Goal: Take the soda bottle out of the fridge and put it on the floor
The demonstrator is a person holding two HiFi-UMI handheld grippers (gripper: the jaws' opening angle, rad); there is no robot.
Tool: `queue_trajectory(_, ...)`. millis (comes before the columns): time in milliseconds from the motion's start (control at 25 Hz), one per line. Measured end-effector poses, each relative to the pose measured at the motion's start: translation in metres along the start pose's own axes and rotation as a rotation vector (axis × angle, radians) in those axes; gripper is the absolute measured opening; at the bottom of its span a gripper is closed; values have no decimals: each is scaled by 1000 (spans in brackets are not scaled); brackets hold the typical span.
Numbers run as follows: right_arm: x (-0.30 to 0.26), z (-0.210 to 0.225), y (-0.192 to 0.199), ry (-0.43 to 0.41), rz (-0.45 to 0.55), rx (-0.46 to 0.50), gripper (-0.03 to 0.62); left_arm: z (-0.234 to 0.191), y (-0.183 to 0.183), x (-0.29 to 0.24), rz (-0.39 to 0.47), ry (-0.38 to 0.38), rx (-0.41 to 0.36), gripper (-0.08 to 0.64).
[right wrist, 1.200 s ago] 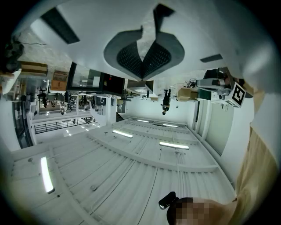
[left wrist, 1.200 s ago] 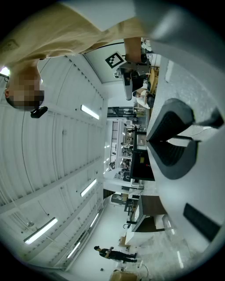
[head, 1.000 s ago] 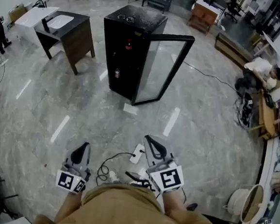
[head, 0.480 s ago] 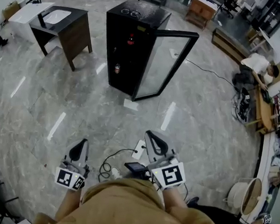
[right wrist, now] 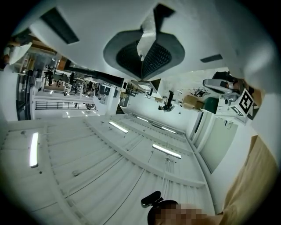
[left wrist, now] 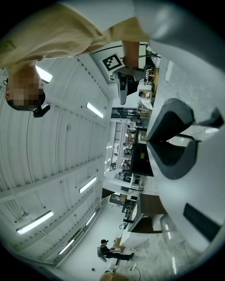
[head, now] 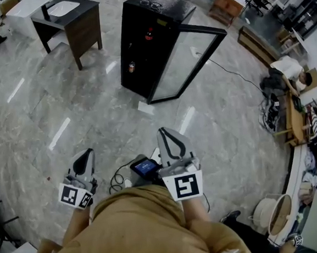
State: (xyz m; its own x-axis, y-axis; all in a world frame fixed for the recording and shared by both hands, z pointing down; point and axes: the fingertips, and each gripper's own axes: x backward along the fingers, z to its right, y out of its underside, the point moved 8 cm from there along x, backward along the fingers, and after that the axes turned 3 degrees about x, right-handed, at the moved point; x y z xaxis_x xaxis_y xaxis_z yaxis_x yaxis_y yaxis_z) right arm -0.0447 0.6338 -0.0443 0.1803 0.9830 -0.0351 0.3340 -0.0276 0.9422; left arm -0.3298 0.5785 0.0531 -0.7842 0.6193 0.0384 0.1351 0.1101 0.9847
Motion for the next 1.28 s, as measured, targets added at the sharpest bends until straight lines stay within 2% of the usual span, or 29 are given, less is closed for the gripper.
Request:
queue_trajectory(280,-16,8,11,27,-2,-23,2,-14,12,-1,-42,-20,12,2)
queue_trajectory(480,-40,24,27,38,-9,-55,2,-29,9,-26,-62,-16,-23,2)
queue_trajectory(640,-69,45,43,35,-2,-72,2,-43,15,-60,-87,-19,-21,2)
queue_trajectory(880,-127,101,83,21,-49,-115,2,-60,24,-144,-135,-1,-19,2)
queue_trajectory(1280,-255,233,128,-6,-41,-150,2,-100,25,-347,-220,46,-31,2)
